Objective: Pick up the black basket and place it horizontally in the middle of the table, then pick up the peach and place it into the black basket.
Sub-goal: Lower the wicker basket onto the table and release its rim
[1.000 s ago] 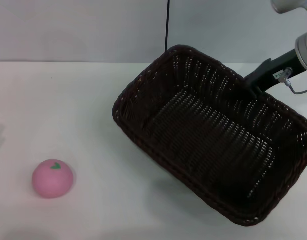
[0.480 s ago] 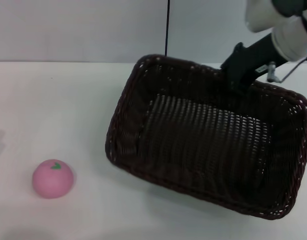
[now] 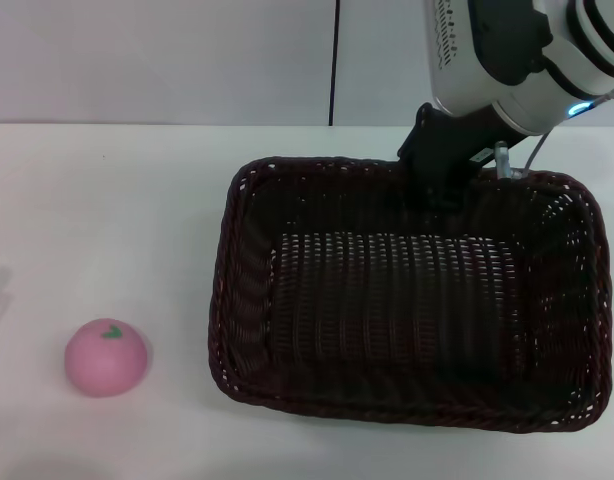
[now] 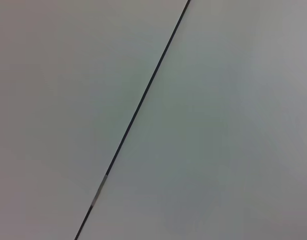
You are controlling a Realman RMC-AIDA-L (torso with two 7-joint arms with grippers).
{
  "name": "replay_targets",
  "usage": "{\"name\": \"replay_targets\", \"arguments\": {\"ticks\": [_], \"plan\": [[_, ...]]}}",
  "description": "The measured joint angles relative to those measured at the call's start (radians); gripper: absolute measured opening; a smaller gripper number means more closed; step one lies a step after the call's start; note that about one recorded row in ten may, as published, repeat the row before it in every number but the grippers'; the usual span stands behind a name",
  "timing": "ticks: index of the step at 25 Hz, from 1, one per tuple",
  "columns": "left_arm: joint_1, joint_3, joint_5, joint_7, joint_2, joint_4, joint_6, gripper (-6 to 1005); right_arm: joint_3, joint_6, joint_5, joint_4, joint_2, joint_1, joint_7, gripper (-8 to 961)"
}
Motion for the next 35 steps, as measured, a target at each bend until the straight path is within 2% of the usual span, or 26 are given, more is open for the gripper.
{"name": "replay_targets", "arguments": {"ticks": [7, 15, 24, 35], "plan": [[0.002, 0.000, -0.001, 0.002, 0.000, 0.000, 0.000, 749, -0.024, 0.044, 0.006, 0.026, 0.010, -0.004, -0.024, 180], [0.001, 0.000, 0.001, 0.002, 0.005, 0.000, -0.001, 746, -0.053, 0.068, 0.008, 0.028, 0.012, -0.010, -0.020, 189], [0.000, 0.000, 0.005, 0.002, 0.002, 0.000, 0.005, 743, -0.056, 0.080, 0.038, 0.026, 0.013, -0.015, 0.000, 199], [-0.002, 0.001, 0.006, 0.002, 0.006, 0.000, 0.007, 739, -0.058, 0.079, 0.050, -0.057, 0.015, -0.069, 0.016, 521]]}}
